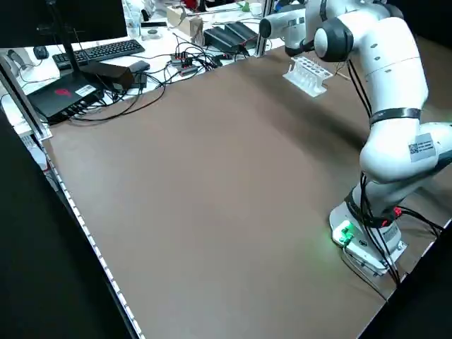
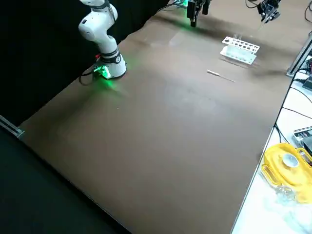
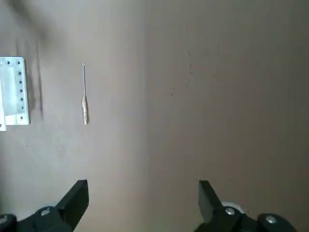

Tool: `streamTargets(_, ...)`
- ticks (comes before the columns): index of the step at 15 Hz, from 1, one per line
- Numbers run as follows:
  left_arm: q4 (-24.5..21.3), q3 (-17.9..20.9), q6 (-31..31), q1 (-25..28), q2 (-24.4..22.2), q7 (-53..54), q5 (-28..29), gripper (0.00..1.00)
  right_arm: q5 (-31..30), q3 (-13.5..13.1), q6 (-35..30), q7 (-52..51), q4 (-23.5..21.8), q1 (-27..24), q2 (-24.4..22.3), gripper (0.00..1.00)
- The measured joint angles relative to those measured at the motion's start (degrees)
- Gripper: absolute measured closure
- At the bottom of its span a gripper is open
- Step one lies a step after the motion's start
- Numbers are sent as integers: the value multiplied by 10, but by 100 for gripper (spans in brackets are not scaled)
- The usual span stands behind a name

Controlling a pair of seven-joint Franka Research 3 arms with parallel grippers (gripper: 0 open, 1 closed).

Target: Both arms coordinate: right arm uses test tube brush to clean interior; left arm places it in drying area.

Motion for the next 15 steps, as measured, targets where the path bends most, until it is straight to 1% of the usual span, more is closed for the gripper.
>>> streamTargets(3, -45, 1, 14, 4, -43, -136, 29, 77, 0, 0, 0, 0, 0, 0, 0, 0)
streamTargets(7, -109, 4, 22, 6, -98, -262, 33, 77, 0, 5, -9, 0, -2, 4, 0, 0)
streamTargets(10, -157, 6, 23, 8, -137, -354, 38, 77, 0, 7, -15, 0, -3, 20, 2, 0)
streamTargets(13, -203, 6, 23, 22, -173, -469, 86, 77, 0, 7, -13, 0, -5, 28, 6, 0)
streamTargets(15, -231, 6, 20, 33, -189, -536, 111, 77, 0, 7, -7, 0, -5, 28, 10, 0)
